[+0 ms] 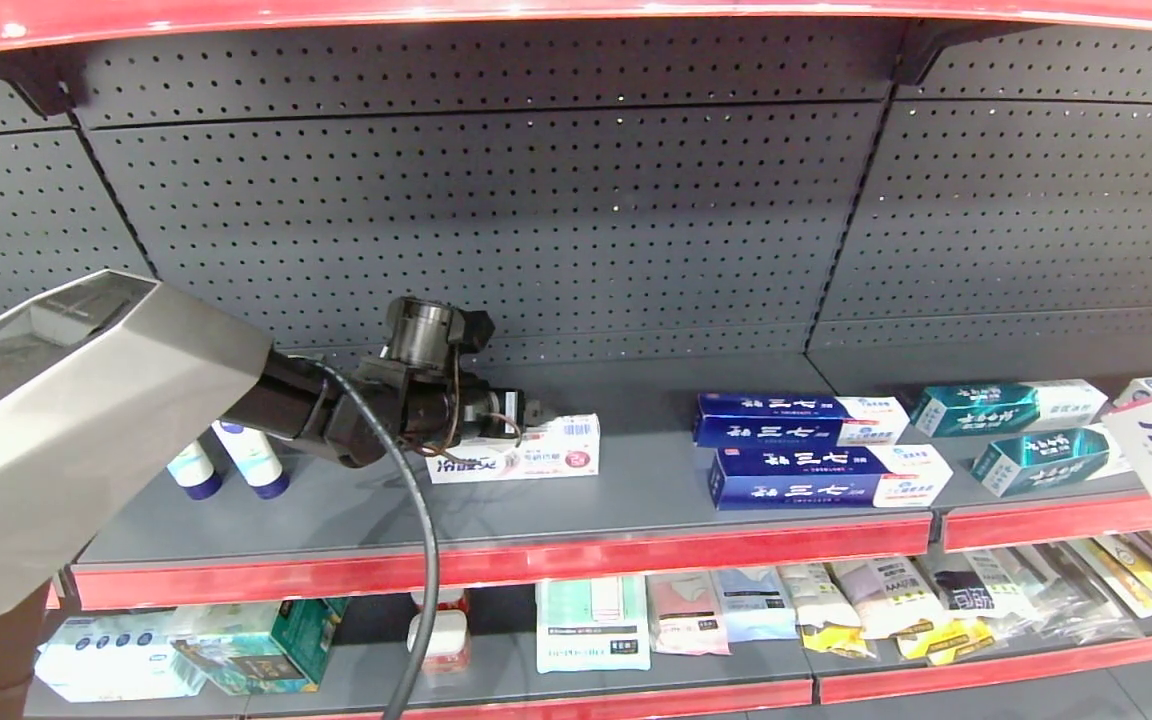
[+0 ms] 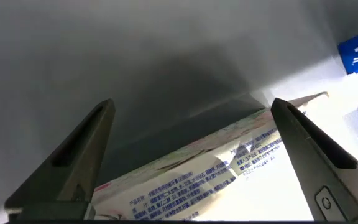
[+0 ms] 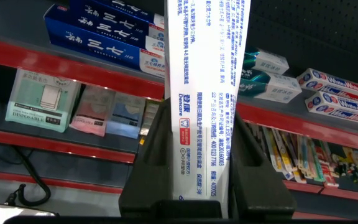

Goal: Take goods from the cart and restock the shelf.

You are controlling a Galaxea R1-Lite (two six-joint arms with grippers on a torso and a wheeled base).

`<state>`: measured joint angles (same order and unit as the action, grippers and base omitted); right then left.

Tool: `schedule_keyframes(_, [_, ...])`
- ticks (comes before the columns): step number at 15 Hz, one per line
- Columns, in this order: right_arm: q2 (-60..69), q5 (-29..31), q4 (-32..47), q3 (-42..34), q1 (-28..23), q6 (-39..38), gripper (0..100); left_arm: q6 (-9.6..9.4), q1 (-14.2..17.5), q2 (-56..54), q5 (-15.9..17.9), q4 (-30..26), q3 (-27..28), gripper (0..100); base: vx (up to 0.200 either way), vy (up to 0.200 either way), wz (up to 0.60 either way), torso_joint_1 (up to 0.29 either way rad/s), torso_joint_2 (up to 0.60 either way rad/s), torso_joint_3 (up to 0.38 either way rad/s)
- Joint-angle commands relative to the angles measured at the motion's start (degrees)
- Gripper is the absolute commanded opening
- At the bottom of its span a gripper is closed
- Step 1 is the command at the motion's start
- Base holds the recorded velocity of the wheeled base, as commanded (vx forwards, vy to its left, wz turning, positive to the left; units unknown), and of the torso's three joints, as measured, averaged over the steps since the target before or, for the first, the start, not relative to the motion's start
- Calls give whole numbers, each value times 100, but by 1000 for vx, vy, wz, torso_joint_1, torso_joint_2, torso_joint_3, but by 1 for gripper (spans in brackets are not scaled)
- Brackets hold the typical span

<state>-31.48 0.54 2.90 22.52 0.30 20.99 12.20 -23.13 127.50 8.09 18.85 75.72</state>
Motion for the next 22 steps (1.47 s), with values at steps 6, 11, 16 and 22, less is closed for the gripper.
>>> schedule_keyframes(6, [-16,-1,0,-28,13,1,0,-245,-8,-24,105,-57,-145,100,0,0,0,0,0,0])
schedule_keyframes(11, [-16,-10,-9,-98,5,-7,0,-245,-8,-111,157,-162,-215,100,0,0,0,0,0,0])
schedule_keyframes(16, [-8,-18,-9,-133,5,-7,0,-377,10,-270,149,-584,-312,100,0,0,0,0,0,0])
schedule_keyframes(22, [27,-18,-9,-142,5,-16,0,-394,63,-428,113,-654,-593,100,0,0,0,0,0,0])
